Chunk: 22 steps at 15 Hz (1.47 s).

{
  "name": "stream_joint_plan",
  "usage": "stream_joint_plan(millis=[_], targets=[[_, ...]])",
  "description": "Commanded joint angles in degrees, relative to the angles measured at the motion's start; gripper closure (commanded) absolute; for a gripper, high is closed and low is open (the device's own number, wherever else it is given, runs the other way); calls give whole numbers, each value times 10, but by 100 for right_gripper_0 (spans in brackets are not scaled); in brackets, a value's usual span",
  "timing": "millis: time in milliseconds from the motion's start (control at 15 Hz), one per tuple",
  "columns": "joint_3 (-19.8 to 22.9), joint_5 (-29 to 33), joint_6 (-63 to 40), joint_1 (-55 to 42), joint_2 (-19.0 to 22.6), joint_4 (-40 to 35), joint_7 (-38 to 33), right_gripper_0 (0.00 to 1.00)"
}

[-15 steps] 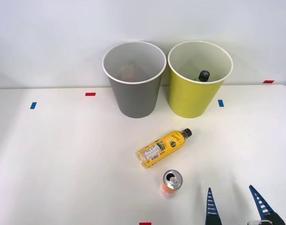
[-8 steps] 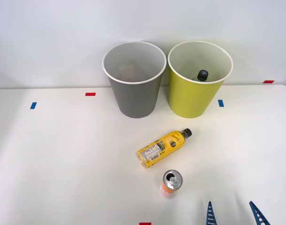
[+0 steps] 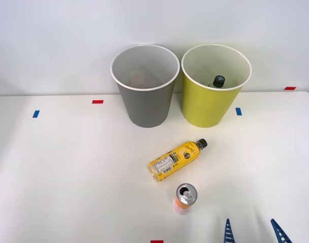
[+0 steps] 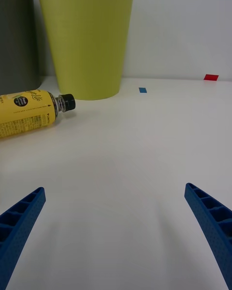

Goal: Put cans in the gray bin, plastic bottles in the light green bin

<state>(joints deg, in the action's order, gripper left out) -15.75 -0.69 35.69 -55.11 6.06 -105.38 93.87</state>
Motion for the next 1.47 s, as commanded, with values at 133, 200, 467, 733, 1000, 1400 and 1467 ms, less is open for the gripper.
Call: stream_joint_plan(millis=[133, 200, 467, 733, 1000, 1400, 1467], targets=[[0, 0, 0, 0, 0, 0, 0, 0], [0, 0, 0, 0, 0, 0, 0, 0], [0, 0, 0, 0, 0, 0, 0, 0], [0, 0, 0, 0, 0, 0, 0, 0], [0, 0, 0, 0, 0, 0, 0, 0], [0, 0, 0, 0, 0, 0, 0, 0], [0, 0, 0, 0, 0, 0, 0, 0]])
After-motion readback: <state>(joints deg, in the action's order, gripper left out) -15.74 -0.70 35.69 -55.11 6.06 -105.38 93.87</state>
